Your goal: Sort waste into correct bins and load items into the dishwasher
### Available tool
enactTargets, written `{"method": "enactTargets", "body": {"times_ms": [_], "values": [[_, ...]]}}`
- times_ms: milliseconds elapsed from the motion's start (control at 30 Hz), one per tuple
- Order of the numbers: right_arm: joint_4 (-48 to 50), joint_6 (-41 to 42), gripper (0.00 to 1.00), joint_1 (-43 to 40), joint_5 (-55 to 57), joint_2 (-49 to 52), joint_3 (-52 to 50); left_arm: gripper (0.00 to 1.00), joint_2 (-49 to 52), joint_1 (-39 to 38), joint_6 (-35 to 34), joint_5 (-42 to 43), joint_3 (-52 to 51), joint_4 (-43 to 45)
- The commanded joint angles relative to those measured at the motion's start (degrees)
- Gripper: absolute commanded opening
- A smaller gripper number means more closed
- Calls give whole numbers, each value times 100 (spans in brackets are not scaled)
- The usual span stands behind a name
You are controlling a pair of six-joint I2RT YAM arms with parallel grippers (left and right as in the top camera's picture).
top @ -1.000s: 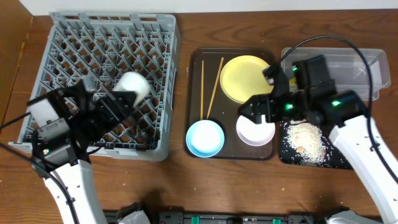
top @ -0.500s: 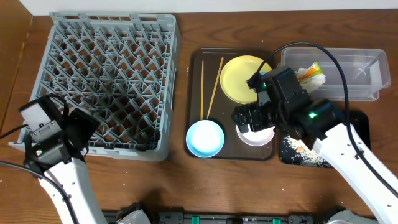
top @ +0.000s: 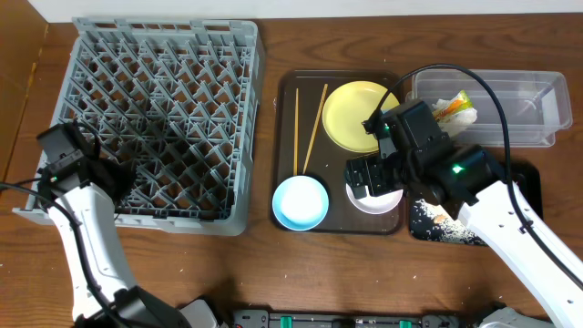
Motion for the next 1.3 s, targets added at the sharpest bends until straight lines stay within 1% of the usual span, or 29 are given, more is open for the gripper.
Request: {"method": "enactTargets", "body": {"times_ms": [0,133,167,300,400,467,500,567,633,700,767,800,833,867,900,967,1033,1267], "values": [[-39,2,92,50,31,-4,28,79,15,232,-109,199,90,146],[-37,2,92,50,31,-4,28,84,7,476,-107,955,125,162],[-39,2,92,50,31,-4,28,90,4,527,-105,1137,149,160],[-35,-2,92,48,33,-4,28,90,-94,614,122,1858,356,-39],[70,-131,93,48,35,-4,28,91,-260,474,745,2780,612,-195],[251,-177,93,48,37,-4,28,91,-407,236,1377,3543,811,-343],[374,-177,93,48,37,-4,28,90,-498,52,1672,3764,911,-461],[662,-175,96,48,35,-4,28,90,-697,-435,2177,3746,1091,-752],[1014,-173,99,48,33,-4,28,90,-955,-1119,2704,3746,1174,-966],[1307,-173,99,48,33,-4,28,91,-1207,-1786,3097,3661,1174,-1040],[1469,-173,99,48,33,-4,28,92,-1416,-2365,3248,3434,1172,-1071],[1528,-173,99,48,33,-4,28,92,-1532,-2682,3246,3154,1172,-1071],[1534,-173,99,48,33,-4,28,97,-1611,-2907,3244,2881,1172,-1069],[1523,-170,99,48,33,-4,28,99,-1687,-3141,3244,2516,1172,-1069],[1506,-170,99,48,31,-4,28,99,-1742,-3338,3244,2203,1172,-1069],[1471,-170,99,48,31,-4,28,99,-1794,-3611,3241,1895,1172,-1071],[1451,-170,99,48,31,-4,28,99,-1790,-3748,3241,1897,1172,-1071],[1445,-173,99,48,33,-4,28,98,-1751,-3790,3244,1897,1167,-1071]]}}
